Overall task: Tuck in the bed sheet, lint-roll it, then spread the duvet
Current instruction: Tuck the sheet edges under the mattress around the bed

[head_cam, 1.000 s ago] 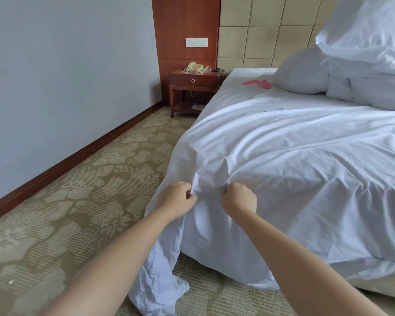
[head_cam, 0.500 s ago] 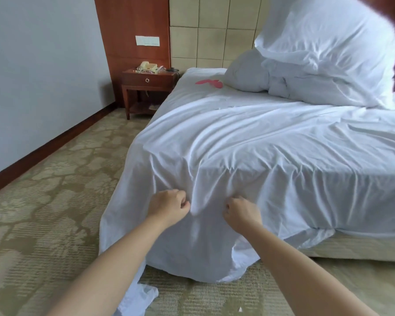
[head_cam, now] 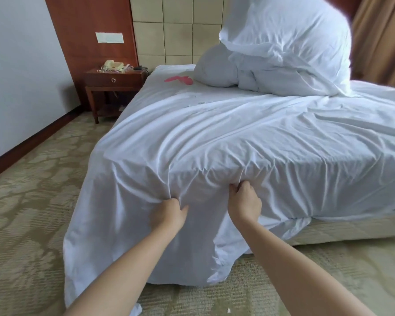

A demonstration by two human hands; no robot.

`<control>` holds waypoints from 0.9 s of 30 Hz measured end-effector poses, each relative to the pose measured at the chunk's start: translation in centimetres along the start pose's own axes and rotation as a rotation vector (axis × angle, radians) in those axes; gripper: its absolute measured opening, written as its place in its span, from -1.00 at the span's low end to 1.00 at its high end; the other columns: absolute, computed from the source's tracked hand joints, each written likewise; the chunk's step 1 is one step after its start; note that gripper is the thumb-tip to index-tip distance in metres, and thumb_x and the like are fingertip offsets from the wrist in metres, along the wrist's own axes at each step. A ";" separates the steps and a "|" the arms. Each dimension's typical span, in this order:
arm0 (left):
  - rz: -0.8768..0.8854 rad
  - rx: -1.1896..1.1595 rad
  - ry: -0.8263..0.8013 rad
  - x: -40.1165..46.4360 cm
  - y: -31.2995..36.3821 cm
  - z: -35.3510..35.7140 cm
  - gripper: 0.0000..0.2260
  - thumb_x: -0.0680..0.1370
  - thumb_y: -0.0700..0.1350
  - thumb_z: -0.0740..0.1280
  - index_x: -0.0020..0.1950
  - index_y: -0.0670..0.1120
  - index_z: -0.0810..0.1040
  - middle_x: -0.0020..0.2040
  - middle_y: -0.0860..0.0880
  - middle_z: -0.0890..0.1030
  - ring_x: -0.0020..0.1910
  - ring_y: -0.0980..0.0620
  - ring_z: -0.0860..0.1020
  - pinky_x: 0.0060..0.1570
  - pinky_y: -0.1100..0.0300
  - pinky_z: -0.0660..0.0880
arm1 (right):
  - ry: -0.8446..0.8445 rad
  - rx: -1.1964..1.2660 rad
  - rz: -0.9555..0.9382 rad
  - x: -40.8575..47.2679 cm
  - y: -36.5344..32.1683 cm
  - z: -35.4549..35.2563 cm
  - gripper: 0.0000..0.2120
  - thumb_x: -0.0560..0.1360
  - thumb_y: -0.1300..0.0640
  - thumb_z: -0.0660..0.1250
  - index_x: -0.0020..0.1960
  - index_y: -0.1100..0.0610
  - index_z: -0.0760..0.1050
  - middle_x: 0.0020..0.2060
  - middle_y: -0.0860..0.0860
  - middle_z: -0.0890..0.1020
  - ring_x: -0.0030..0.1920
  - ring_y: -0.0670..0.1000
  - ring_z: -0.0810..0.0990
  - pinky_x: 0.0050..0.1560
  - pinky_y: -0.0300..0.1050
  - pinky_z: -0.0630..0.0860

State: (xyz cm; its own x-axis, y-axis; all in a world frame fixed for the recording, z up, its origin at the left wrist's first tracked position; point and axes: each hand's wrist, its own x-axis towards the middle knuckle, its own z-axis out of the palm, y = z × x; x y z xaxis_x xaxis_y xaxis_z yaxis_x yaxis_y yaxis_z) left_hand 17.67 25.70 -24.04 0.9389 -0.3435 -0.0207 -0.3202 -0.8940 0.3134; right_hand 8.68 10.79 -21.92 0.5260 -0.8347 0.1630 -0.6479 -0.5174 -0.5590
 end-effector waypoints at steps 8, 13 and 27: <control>0.143 0.057 0.028 -0.9 1.3 -0.7 -0.78 0.57 -0.05 0.17 -0.04 -0.13 0.56 0.01 -0.15 0.63 0.02 -0.18 0.59 -0.11 0.13 0.47 | -0.059 -0.116 -0.236 -1.5 2.1 -1.8 -0.76 0.56 0.19 0.07 -0.28 0.11 0.19 -0.33 0.02 0.40 -0.31 0.11 0.42 -0.36 -0.07 0.21; 0.292 0.084 0.013 -2.0 3.2 -1.1 -0.70 0.57 0.10 0.20 -0.10 -0.09 0.57 -0.04 -0.08 0.64 0.01 -0.11 0.60 -0.15 0.18 0.42 | -0.111 -0.149 -0.297 -3.6 5.7 -4.2 -0.68 0.55 0.16 0.12 -0.35 0.10 0.14 -0.44 -0.01 0.33 -0.44 -0.02 0.26 -0.42 -0.13 0.17; 0.342 0.147 -0.148 -1.6 3.5 0.3 -0.55 0.51 0.21 0.28 0.24 -0.07 0.52 0.22 -0.02 0.57 0.20 -0.05 0.53 0.09 0.16 0.46 | -0.402 -0.285 -0.127 -2.7 8.1 -2.9 -0.65 0.59 -0.05 0.18 0.26 0.12 0.47 0.09 0.04 0.58 0.03 0.07 0.58 -0.11 -0.10 0.45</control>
State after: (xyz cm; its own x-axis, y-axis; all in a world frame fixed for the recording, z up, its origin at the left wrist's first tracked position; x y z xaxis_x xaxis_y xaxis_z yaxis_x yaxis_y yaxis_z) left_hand 15.02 23.02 -23.24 0.7502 -0.6565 -0.0783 -0.6359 -0.7489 0.1865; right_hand 0.40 8.30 -24.59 0.7445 -0.6524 -0.1416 -0.6602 -0.6877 -0.3020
